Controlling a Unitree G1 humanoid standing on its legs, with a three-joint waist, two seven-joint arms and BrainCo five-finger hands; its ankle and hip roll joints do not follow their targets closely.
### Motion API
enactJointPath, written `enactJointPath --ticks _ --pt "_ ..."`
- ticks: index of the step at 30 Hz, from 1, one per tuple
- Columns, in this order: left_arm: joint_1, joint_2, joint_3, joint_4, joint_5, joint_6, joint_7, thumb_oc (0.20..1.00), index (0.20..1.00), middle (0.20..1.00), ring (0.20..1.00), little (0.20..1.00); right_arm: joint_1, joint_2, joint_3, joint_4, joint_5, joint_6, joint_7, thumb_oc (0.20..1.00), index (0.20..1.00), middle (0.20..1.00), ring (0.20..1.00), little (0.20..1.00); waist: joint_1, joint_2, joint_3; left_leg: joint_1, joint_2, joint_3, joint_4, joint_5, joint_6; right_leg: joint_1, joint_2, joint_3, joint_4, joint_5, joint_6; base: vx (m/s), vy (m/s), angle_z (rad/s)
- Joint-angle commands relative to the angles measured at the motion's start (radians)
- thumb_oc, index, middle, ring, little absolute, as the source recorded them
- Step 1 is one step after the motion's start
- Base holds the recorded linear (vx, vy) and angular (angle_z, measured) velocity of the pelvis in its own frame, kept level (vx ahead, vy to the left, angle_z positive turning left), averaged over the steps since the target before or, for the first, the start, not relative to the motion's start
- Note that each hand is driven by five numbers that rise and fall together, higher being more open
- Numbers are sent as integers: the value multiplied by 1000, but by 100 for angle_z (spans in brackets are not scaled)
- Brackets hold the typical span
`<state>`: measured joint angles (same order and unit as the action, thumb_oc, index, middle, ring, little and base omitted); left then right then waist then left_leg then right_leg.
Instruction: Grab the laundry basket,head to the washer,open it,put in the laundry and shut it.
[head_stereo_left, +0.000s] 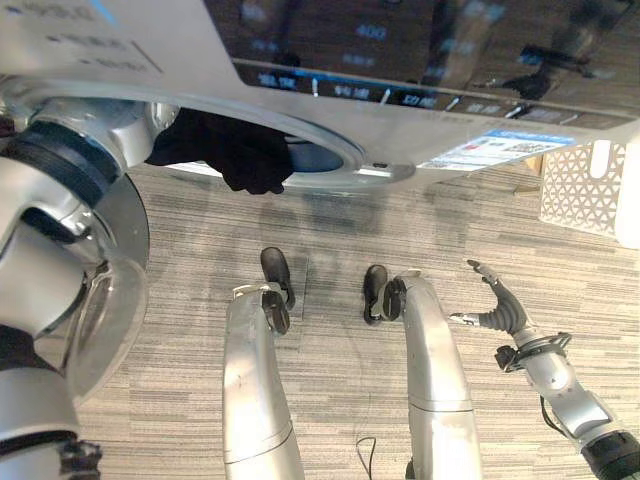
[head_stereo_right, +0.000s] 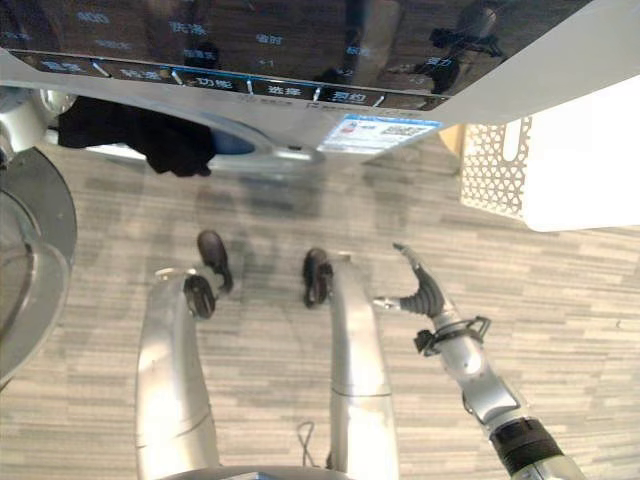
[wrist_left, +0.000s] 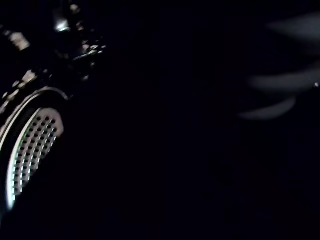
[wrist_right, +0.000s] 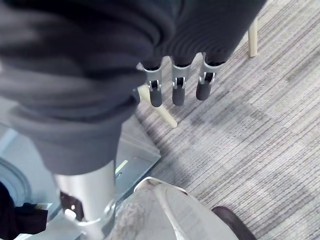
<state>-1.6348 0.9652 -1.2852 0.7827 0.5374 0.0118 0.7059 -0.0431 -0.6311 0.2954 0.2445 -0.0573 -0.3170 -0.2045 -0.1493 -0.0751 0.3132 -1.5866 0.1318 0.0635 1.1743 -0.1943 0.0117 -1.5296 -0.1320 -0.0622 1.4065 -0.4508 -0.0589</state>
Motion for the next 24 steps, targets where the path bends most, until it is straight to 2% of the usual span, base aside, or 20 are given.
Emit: enactJointPath --ticks 1,3,4,5,6,7,11,18,20,24 --pt "-130 -47 60 162 128 60 -36 1000 1000 1000 1000 1000 27 -53 35 -27 34 -46 -33 1000 1000 1000 1000 1000 -53 72 -48 17 -18 -36 79 -142 63 62 36 49 -156 73 27 0 0 0" --pt "-97 -83 96 188 126 29 -112 1000 1000 1000 1000 1000 21 -58 30 -32 15 -26 -33 1000 1000 1000 1000 1000 -52 66 -42 17 -18 -40 84 -139 62 64 34 46 -151 74 26 0 0 0" --pt "-66 -89 150 176 79 5 -137 1000 1000 1000 1000 1000 26 -55 22 -43 5 -15 -32 1000 1000 1000 1000 1000 -49 63 -41 17 -20 -42 85 -138 62 63 35 45 -149 75 26 0 0 0" --pt "1 -106 250 158 -3 -27 -159 1000 1000 1000 1000 1000 30 -49 9 -72 -8 -5 -28 1000 1000 1000 1000 1000 -45 52 -39 17 -21 -45 86 -136 60 62 35 40 -149 76 24 0 0 0" --pt "6 -106 255 157 -3 -27 -159 1000 1000 1000 1000 1000 33 -53 8 -74 -8 -4 -28 1000 1000 1000 1000 1000 -45 56 -41 17 -21 -45 86 -136 60 62 35 40 -149 76 24 4 -35 0" --pt "91 -134 376 168 -121 -48 -189 1000 1000 1000 1000 1000 37 -46 -5 -100 -22 8 -23 1000 1000 1000 1000 1000 -43 44 -38 17 -22 -49 89 -133 59 64 34 36 -149 78 22 0 0 0" --pt "162 -157 472 159 -218 -57 -218 1000 1000 1000 1000 1000 45 -39 -15 -118 -40 25 -25 1000 1000 1000 1000 1000 -38 41 -38 17 -26 -55 91 -131 55 67 33 26 -150 78 20 -7 -16 -1" --pt "238 -151 561 52 -287 -64 -205 1000 1000 1000 1000 1000 29 -13 -1 -115 -66 41 -29 1000 1000 1000 1000 1000 -19 36 -37 17 -36 -65 73 -122 50 73 26 14 -156 82 21 -27 -36 4" --pt "269 -134 580 -16 -252 -44 -204 1000 1000 1000 1000 1000 20 -4 2 -114 -76 48 -27 1000 1000 1000 1000 1000 -10 35 -37 17 -42 -67 57 -112 45 76 21 7 -166 84 22 -49 -37 15" --pt "245 -125 553 -22 -182 -14 -258 1000 1000 1000 1000 1000 -21 -2 14 -93 -84 65 -15 1000 1000 1000 1000 1000 0 32 -41 17 -49 -72 25 -95 39 78 18 2 -187 94 25 -44 -14 13"
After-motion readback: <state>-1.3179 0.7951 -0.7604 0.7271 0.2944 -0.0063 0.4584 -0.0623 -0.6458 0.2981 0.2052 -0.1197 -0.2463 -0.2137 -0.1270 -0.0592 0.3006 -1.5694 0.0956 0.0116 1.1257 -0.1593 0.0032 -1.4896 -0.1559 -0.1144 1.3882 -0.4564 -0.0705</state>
